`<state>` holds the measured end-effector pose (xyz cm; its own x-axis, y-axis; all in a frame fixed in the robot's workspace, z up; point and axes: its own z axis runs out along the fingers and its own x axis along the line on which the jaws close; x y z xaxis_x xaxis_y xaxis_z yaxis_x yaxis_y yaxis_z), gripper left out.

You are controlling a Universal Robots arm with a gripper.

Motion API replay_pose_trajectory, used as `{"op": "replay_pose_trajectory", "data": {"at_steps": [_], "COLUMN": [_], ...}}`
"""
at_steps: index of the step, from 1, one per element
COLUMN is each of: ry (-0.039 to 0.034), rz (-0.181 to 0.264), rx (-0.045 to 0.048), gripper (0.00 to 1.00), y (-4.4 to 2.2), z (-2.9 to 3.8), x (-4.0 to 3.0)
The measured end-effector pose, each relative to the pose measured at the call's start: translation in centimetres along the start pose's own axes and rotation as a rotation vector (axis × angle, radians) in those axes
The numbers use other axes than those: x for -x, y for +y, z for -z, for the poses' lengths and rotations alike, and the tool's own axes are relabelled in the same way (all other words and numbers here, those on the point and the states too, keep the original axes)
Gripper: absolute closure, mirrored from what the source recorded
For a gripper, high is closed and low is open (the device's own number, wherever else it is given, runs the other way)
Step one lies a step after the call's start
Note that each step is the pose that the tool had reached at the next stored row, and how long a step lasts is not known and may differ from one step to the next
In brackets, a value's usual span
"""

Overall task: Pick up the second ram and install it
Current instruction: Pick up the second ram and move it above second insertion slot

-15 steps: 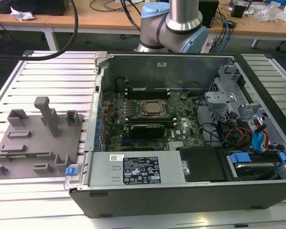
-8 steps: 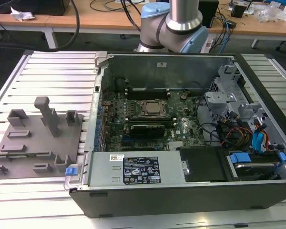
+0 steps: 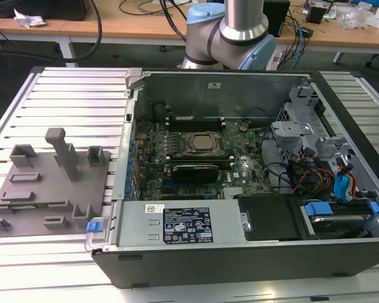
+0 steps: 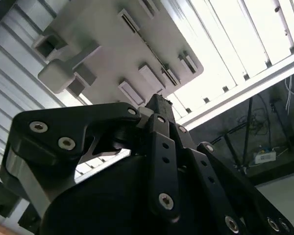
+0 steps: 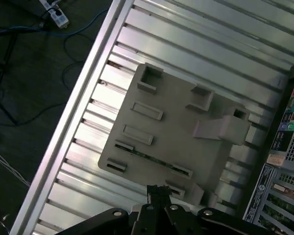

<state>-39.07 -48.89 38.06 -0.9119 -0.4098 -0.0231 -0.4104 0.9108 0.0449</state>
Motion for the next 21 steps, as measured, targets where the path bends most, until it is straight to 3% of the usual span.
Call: {"op": "replay_pose_trajectory", "data": {"at_steps": [21], "ry": [0.0194], "rz": [0.431], "rx": [0.0099], "gripper": [0.89], "y": [0.00], "z": [0.00], "x": [0.00]}}
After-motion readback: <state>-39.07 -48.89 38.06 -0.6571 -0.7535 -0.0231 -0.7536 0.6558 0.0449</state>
